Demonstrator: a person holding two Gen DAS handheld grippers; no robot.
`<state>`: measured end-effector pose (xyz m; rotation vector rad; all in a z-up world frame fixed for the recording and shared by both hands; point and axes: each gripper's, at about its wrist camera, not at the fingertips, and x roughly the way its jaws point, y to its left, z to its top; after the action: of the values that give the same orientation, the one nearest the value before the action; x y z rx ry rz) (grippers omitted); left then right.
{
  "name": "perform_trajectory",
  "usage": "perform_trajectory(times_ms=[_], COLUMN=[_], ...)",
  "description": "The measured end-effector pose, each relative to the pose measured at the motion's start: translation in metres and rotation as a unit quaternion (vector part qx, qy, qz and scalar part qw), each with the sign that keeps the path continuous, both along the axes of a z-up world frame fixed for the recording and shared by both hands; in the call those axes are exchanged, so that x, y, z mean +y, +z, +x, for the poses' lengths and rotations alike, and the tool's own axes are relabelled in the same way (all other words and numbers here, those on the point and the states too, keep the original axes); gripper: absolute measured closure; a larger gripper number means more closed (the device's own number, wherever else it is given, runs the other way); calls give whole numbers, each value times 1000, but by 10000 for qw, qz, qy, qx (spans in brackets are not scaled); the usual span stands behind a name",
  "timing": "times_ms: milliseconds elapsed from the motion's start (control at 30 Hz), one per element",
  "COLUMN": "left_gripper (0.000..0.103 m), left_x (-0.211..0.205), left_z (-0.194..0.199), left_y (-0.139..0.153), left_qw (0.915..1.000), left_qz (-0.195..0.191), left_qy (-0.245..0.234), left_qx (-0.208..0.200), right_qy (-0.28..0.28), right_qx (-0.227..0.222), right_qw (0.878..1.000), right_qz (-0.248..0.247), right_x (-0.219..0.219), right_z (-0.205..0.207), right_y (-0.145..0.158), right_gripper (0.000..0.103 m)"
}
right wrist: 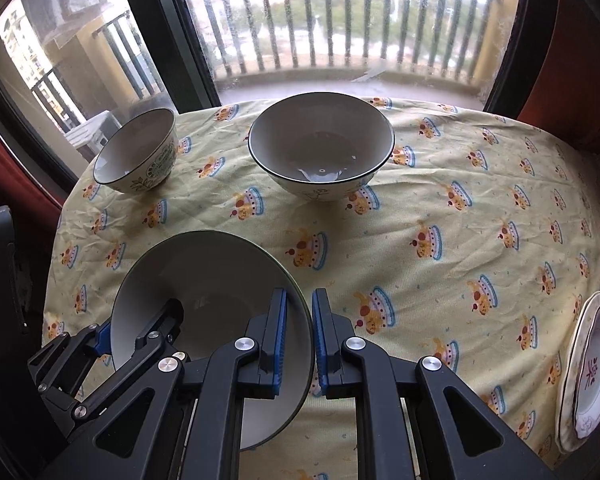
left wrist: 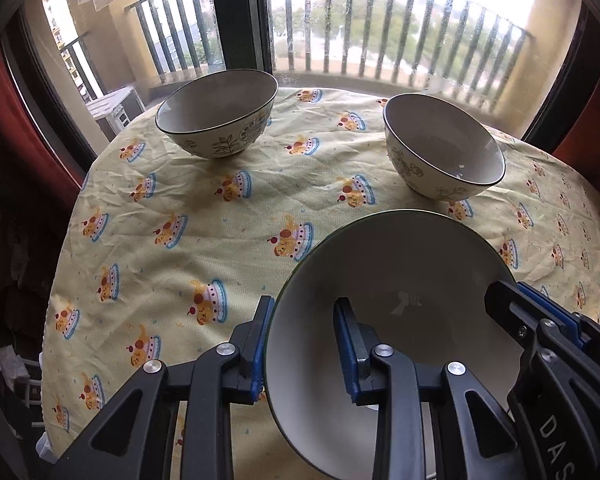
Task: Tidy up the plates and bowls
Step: 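Carry the large bowl with both grippers beside the plate stack and lower it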
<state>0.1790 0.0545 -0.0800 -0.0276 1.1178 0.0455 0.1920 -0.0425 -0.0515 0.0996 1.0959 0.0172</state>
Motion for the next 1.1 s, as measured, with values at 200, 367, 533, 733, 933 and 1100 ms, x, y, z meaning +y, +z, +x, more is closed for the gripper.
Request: perform_trajectory(times_ms=[200, 367, 533, 733, 933, 1100], left_gripper=[74, 74, 74, 74, 74, 74], left_x=[-41, -79, -117, -152, -179, -193], left_z=[-20, -37, -51, -64, -75, -80], left_y=[1, -1, -2, -3, -6, -12], left_qw=[9999, 9996, 9993, 9990, 9988, 9984], left_qz=[-10, -59, -84, -133, -170, -222], left_qy=[-89, -144, -262, -288, -276, -200], left_qx=[95, 222, 263, 314, 379, 473], right_qy=[-131, -235, -333, -382, -380, -314], right_qx=[61, 150, 181, 194, 224, 282], right_qw=[9999, 9996, 9993, 9991, 9990, 9991], right_qz=[28, 29, -23, -61, -81, -96], right_x=[-41, -78, -116, -154, -181, -199], right_z=[-24, -45, -65, -81, -91, -96], right_y=[1, -1, -1, -1, -1, -6], right_gripper=[87, 87, 87, 87, 87, 87])
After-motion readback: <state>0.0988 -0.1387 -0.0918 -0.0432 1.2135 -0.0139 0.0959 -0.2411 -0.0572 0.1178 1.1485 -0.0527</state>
